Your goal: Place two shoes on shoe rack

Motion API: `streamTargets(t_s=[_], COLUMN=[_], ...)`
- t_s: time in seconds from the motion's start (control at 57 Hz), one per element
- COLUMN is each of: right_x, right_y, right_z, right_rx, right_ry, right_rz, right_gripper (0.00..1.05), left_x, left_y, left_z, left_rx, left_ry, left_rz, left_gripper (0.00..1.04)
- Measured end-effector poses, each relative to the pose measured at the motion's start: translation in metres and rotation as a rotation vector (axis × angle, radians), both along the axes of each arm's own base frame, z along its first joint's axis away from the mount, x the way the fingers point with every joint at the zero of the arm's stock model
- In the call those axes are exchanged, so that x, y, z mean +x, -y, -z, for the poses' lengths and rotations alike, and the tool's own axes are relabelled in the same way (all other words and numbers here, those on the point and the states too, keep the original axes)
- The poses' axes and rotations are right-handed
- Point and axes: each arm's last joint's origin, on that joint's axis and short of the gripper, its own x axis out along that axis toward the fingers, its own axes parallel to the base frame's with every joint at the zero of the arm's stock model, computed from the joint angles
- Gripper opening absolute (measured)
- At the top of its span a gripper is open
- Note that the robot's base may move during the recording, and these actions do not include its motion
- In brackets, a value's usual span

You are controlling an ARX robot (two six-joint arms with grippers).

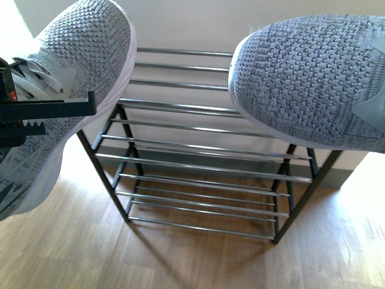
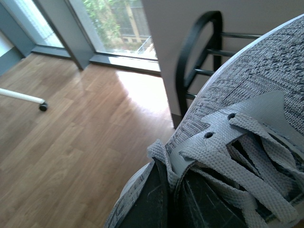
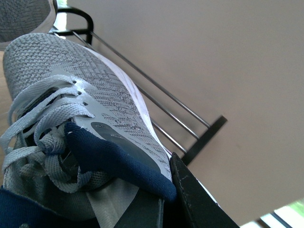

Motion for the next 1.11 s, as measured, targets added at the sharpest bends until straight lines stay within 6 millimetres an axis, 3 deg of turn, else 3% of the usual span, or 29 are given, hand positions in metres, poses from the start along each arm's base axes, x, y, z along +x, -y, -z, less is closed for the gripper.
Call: streamTargets(t_s=[1.105], right_x=[-0.0003], right_y=[0.0006], right_z=[-0.0006], right_rx=[0.0], right_ry=[0.003], right_rz=[0.008], right_gripper=[0.01], left_x=[-0.0002], left_y=[0.0005], left_z=[-0.0001], left_rx=[-0.002], left_ry=[-0.003], left_rz=[0.009], left_gripper=[0.02])
